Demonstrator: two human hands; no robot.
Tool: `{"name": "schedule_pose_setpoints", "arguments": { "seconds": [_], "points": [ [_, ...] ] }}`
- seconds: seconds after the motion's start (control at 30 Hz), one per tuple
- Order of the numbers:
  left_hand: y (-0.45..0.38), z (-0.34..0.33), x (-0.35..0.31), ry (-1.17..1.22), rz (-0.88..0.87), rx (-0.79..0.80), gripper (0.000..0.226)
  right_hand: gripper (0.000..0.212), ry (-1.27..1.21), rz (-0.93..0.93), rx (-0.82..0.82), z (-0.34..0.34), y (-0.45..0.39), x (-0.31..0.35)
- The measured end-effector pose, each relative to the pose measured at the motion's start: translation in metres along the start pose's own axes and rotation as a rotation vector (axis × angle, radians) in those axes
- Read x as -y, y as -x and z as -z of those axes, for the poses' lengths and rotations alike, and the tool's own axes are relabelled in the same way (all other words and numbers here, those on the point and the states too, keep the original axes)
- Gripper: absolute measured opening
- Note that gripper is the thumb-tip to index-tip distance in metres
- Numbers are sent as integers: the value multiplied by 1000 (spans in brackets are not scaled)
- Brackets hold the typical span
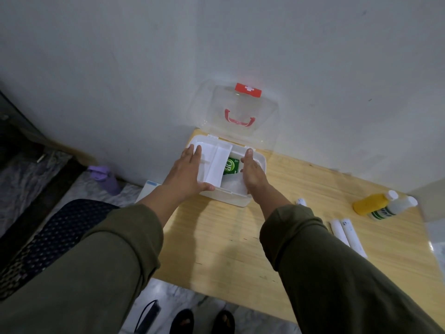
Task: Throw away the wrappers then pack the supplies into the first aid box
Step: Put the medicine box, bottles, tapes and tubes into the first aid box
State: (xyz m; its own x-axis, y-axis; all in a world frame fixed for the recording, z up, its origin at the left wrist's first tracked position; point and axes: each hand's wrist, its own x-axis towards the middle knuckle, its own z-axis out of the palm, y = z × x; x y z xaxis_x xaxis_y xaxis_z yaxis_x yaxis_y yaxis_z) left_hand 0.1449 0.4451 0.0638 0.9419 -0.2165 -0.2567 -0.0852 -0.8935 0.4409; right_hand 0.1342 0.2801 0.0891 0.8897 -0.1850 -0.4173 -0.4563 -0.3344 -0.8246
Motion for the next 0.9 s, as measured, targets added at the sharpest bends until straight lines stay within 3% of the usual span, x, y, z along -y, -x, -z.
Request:
{"name": "schedule_pose_setpoints", "arguments": {
  "seconds": [0.17,0.43,0.63,0.9],
  "points": [
    [0,0,0,-3,-3,5,112,74,-31,-50,19,-14,-11,-3],
    [2,1,-1,9,-5,16,112,74,-47,-179,-4,-8,-14,1],
    [3,3,-3,-5,-15,24,112,72,-40,-177,9,-9,-18,-1],
    [5,3,-3,-10,-25,21,112,67,-20,-192,142,-3,-12,1]
  ]
}}
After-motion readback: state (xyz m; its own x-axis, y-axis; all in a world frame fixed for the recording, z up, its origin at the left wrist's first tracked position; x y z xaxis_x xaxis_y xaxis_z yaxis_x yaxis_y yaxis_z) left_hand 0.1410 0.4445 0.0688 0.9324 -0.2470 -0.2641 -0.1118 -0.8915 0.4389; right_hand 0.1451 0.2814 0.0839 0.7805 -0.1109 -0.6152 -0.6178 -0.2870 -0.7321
